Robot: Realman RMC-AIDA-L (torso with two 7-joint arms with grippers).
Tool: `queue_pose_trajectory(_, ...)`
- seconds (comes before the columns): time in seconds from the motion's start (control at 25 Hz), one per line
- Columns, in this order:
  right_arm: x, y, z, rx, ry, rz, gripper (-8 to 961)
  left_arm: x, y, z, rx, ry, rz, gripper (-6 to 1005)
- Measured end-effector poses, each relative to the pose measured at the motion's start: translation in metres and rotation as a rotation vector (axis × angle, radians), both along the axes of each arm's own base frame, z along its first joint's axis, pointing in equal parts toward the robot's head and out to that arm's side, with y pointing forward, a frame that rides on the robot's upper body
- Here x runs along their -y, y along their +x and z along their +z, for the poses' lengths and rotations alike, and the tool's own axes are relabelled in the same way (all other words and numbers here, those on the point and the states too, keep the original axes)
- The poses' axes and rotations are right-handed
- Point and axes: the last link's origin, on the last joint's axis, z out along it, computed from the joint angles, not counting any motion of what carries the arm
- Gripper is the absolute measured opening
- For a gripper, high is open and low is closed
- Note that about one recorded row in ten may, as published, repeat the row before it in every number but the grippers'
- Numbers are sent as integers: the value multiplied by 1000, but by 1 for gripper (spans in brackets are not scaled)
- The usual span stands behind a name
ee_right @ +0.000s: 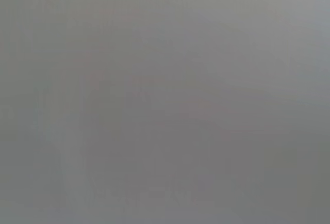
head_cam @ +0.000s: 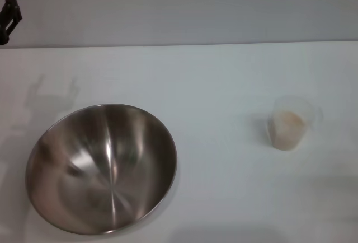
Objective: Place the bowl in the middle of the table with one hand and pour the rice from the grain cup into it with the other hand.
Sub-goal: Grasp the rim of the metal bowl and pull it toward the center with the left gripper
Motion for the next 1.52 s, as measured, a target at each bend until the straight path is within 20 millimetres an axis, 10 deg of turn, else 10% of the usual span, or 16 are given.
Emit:
queue_pose_trajectory(0.52,0,0,-1,-3,-3,-1,767,-16,32,30,3,-216,167,805)
queue_pose_trajectory(0.96,-1,-1,-2,-4,-6,2,767,-17,21,63,124,-535,239,806)
queue_pose_trajectory(1.52,-1,0,-3,-6,-13,-6,768,21,8,39,22,-727,273,807)
